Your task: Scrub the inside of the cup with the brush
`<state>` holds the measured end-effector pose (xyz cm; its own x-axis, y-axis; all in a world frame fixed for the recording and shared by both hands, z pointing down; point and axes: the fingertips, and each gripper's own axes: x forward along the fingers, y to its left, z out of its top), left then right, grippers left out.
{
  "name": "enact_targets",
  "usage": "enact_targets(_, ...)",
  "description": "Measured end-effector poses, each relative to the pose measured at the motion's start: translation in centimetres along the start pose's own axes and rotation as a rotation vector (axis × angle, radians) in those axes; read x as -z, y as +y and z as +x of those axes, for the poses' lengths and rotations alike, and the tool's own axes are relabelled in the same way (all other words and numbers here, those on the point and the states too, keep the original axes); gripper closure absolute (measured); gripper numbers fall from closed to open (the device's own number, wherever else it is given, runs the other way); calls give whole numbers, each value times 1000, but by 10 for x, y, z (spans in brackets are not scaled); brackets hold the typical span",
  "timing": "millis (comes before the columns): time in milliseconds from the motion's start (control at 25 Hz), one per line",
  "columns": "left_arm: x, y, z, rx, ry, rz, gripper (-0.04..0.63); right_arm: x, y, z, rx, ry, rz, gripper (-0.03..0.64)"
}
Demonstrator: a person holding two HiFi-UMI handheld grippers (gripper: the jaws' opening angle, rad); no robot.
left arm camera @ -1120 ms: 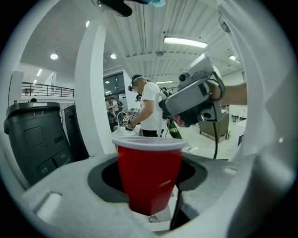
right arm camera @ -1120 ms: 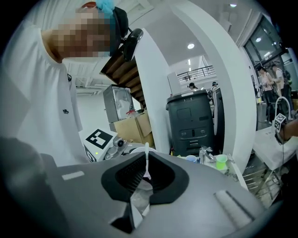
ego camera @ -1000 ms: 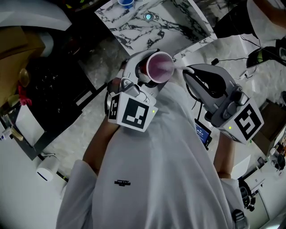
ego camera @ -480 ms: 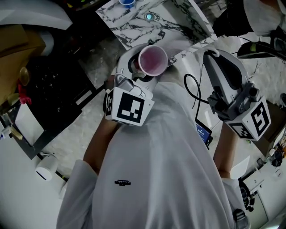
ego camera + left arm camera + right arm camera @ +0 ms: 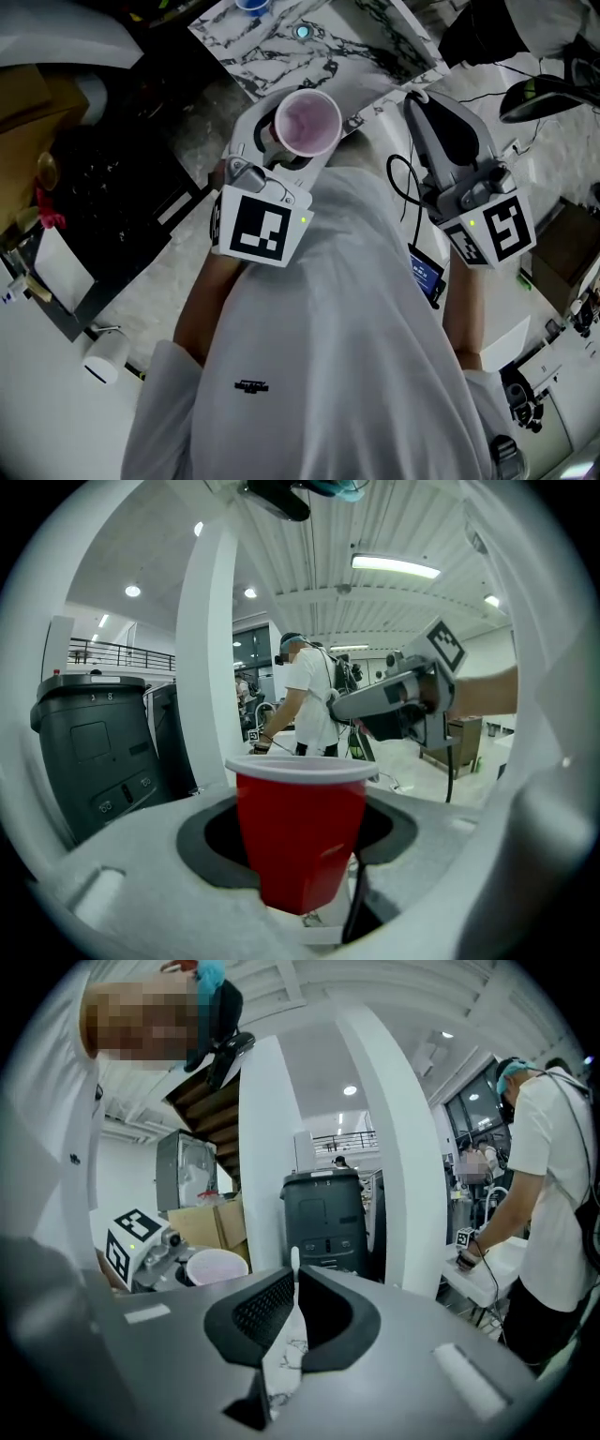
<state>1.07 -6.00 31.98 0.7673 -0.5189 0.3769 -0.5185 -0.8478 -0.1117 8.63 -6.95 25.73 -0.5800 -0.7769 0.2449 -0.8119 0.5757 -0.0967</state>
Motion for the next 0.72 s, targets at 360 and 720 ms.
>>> enact_targets(360,-2,-4,2,23,-10,21,337,18,9,4,23,5,35,593)
enact_targets(720,-7,-10,4,40,-23,24,337,15,7,-1,40,-12,30,592)
